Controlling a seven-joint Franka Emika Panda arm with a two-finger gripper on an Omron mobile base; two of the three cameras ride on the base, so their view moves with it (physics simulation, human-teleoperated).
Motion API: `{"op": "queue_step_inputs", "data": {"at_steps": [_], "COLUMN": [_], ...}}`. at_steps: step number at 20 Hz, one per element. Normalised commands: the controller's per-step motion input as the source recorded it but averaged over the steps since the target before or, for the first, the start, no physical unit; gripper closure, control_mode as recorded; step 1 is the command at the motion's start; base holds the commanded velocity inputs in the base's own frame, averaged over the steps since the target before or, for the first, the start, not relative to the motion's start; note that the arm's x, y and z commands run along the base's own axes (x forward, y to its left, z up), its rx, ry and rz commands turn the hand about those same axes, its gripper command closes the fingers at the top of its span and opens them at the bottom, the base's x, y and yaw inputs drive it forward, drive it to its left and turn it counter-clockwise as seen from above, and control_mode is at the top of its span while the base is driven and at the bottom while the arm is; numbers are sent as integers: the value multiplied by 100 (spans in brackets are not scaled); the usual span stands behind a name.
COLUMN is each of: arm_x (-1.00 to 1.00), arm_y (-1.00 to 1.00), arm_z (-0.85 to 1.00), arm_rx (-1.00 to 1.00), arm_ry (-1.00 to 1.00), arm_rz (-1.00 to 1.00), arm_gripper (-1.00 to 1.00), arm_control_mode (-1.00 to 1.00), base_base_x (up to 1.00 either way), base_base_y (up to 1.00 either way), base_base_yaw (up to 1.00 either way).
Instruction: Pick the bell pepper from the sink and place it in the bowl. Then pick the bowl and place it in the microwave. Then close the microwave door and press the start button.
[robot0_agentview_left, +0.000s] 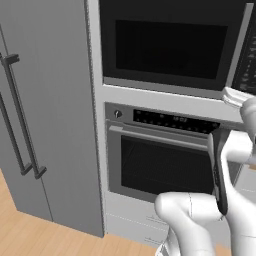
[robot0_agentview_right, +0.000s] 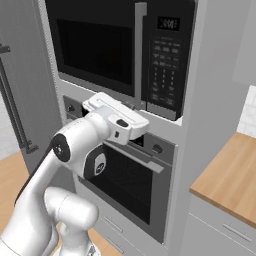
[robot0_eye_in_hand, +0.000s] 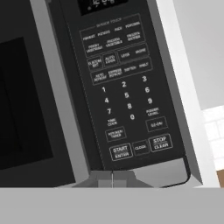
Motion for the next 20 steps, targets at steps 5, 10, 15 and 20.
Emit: {"op": "queue_step_inputs", "data": {"at_steps": [5, 10, 15, 20], "arm_x": [16, 11, 0, 21], "arm_y": [-35, -29, 9, 0], "arm_z": [0, -4, -13, 0], "arm_rx": [2, 2, -1, 0], "arm_ry": [0, 0, 0, 0], "arm_rz": [5, 4, 0, 0], "arm_gripper": [100, 100, 100, 100], "arm_control_mode": [-100, -100, -100, -100], "base_base_x": [0, 0, 0, 0], "base_base_y": [0, 0, 0, 0], "base_base_yaw": [0, 0, 0, 0]}}
